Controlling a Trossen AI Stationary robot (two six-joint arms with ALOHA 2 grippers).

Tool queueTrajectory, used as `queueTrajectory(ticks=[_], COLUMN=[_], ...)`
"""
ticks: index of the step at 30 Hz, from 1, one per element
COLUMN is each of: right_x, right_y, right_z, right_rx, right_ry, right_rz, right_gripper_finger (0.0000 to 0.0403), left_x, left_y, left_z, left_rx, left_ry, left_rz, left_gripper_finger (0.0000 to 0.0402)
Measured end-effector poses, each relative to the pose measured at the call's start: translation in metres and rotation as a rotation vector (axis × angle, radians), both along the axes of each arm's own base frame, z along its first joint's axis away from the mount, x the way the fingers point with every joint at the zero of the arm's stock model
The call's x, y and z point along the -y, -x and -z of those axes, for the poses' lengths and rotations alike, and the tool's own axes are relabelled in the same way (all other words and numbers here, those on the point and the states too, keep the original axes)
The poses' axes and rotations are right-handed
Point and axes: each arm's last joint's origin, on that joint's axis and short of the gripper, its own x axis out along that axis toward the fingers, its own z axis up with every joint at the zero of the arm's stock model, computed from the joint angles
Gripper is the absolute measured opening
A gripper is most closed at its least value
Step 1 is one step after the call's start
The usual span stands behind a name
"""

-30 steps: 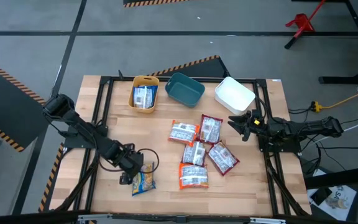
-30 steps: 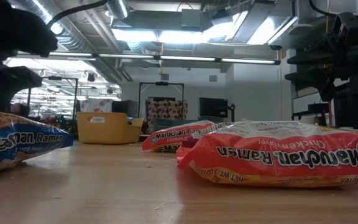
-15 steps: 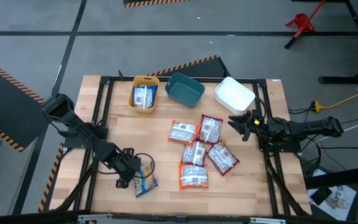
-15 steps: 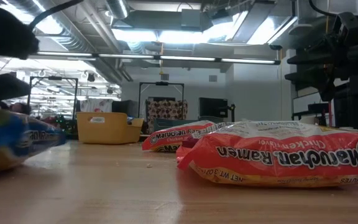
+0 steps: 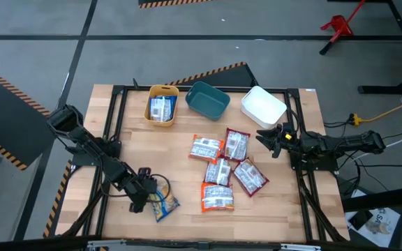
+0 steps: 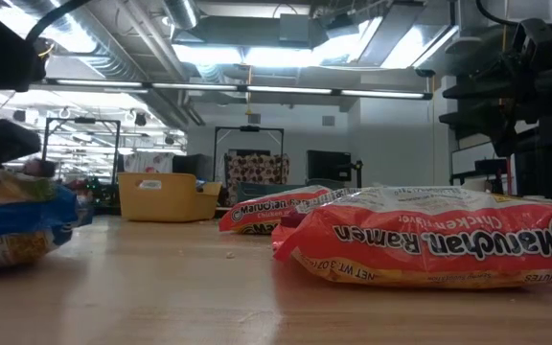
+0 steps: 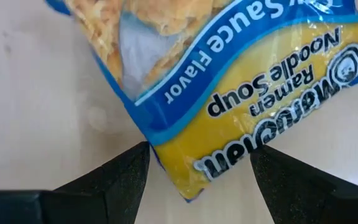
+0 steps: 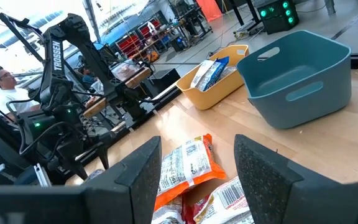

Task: Sort Maruchan noodles
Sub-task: Put the blue noodle pack into the yellow bin

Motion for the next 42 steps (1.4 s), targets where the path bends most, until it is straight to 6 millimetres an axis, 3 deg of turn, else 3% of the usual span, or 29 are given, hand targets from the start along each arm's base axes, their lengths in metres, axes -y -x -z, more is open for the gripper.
queueTrajectory(ticks=[6, 19, 31, 42], right_x=[0.000, 0.000, 0.000, 0.000], right_y=[0.000, 0.000, 0.000, 0.000], right_z=[0.000, 0.000, 0.000, 0.000], right_rx=[0.000, 0.000, 0.000, 0.002], right_ry=[0.000, 0.000, 0.000, -0.007], right_rz=[0.000, 0.000, 0.000, 0.000], right_gripper_finger=[0.0191, 0.0191, 0.0191, 0.0191], left_x=[-0.004, -0.006, -0.011, -0.029], left_y=[-0.005, -0.013, -0.006, -0.004], left_z=[0.005, 0.007, 0.003, -0.016], left_rx=[-0.004, 0.027, -0.104, -0.066], left_ry=[-0.023, -0.006, 0.115, 0.128], left_rz=[-0.027, -0.060, -0.300, -0.427], left_gripper_finger=[0.0209, 0.0008, 0.0001, 0.0000])
